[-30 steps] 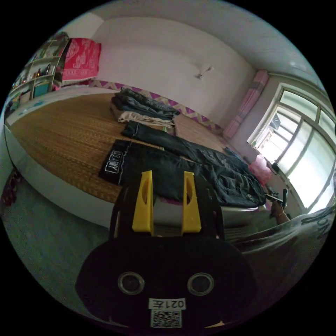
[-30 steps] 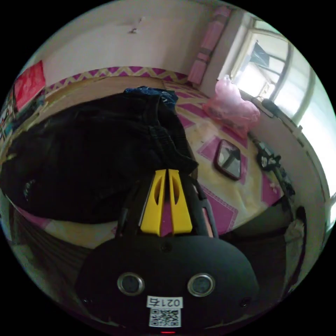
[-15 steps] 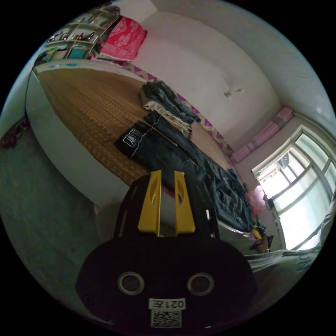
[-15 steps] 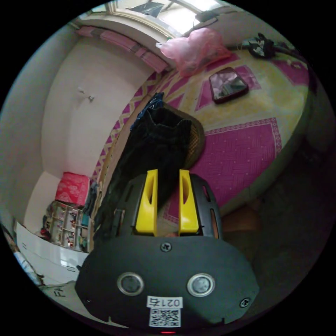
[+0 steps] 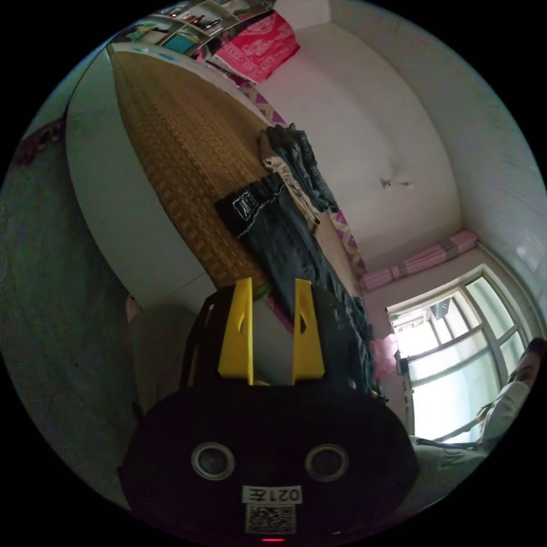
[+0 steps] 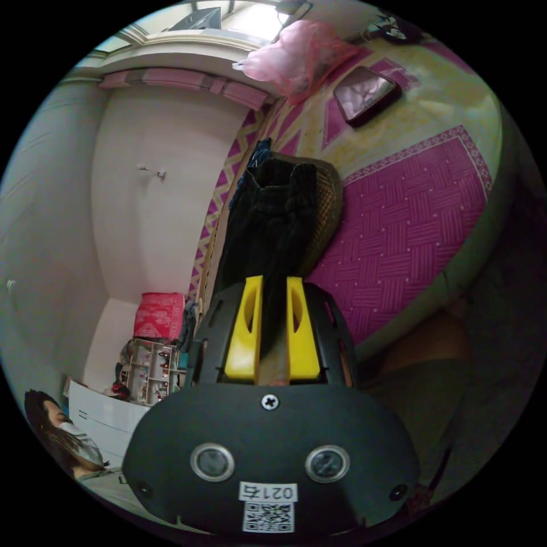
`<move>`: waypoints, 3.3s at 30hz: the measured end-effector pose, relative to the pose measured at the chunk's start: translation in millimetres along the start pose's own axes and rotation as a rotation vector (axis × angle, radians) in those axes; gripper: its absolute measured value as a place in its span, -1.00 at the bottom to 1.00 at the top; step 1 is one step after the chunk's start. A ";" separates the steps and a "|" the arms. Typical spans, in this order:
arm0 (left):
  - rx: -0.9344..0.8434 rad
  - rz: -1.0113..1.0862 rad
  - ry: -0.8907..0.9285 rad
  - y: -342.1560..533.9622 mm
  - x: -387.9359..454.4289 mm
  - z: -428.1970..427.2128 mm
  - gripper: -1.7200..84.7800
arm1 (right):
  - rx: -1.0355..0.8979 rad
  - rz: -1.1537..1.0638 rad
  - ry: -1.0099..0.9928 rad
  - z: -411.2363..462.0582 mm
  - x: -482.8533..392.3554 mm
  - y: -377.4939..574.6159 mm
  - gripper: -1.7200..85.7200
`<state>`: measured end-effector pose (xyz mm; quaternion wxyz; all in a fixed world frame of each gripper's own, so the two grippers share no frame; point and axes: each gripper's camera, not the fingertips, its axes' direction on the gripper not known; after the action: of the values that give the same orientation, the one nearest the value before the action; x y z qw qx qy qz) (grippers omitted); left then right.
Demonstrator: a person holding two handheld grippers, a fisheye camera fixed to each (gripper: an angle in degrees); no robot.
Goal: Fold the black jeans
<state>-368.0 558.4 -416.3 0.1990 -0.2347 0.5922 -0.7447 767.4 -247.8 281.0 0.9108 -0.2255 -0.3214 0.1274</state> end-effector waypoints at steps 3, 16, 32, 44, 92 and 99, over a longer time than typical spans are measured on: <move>0.018 -0.038 0.045 -14.5 -7.7 3.1 -0.72 | -0.003 0.007 -0.011 3.2 9.3 -4.7 -0.81; 0.056 -0.106 0.060 -62.5 -34.8 17.7 -0.77 | -0.007 0.024 -0.032 24.3 36.4 -22.1 -0.83; 0.037 -0.147 0.150 -89.8 -41.7 68.6 -0.85 | -0.010 0.039 -0.024 70.5 48.4 -49.3 -0.83; 0.066 -0.127 0.107 -109.5 -31.6 134.7 -0.97 | -0.020 0.037 -0.037 114.5 53.2 -70.6 -0.89; -0.157 0.023 -0.098 -375.0 7.3 486.0 -0.97 | -0.538 -0.696 -0.111 576.0 -253.1 -96.8 -0.93; -0.140 0.142 -0.142 -365.2 40.3 456.1 -0.98 | -0.556 -0.649 -0.159 594.3 -263.0 -71.1 -0.96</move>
<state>-140.4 255.7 30.4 0.2759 -0.2576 0.6424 -0.6670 191.4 -213.1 588.3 0.7807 -0.3392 -0.4667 -0.2400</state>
